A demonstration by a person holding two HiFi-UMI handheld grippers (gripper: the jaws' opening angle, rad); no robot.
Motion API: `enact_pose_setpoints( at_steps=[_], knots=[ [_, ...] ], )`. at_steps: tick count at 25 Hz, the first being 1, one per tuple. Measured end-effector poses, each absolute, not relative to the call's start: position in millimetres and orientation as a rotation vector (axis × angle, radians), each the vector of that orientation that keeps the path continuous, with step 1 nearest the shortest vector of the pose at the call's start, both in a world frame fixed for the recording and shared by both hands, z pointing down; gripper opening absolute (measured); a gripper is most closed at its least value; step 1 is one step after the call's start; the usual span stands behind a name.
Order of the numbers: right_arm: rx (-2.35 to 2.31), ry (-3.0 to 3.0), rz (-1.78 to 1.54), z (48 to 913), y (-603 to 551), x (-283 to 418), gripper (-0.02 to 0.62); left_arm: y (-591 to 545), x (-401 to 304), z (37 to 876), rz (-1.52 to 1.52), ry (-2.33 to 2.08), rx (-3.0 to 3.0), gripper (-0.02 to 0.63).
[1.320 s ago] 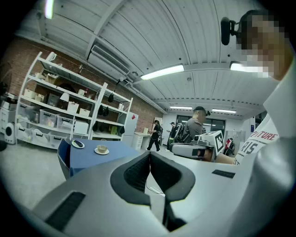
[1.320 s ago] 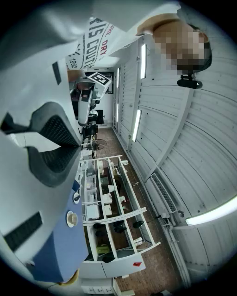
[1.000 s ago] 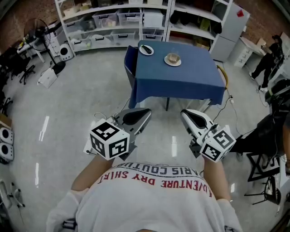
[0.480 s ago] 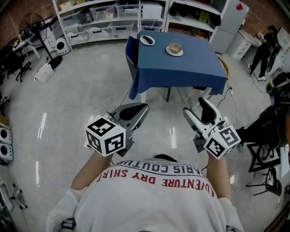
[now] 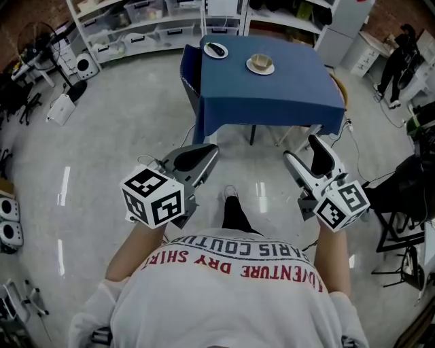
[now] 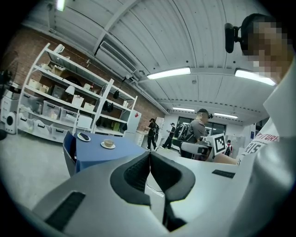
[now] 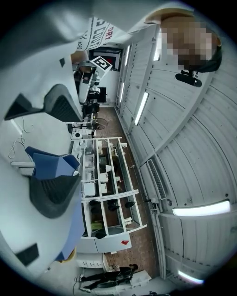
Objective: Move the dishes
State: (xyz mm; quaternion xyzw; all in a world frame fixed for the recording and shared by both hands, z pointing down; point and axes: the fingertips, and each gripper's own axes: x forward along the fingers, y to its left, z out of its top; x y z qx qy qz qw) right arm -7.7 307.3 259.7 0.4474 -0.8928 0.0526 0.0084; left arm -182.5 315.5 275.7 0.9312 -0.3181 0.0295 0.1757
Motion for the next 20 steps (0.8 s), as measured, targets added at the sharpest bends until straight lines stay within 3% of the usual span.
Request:
enact_pose_setpoints(
  at_steps=[20],
  knots=[
    [1.365,-2.736,0.274,309,9,69,0.345,5,-98,324,0.238,-0.861,2.553,0.027]
  ],
)
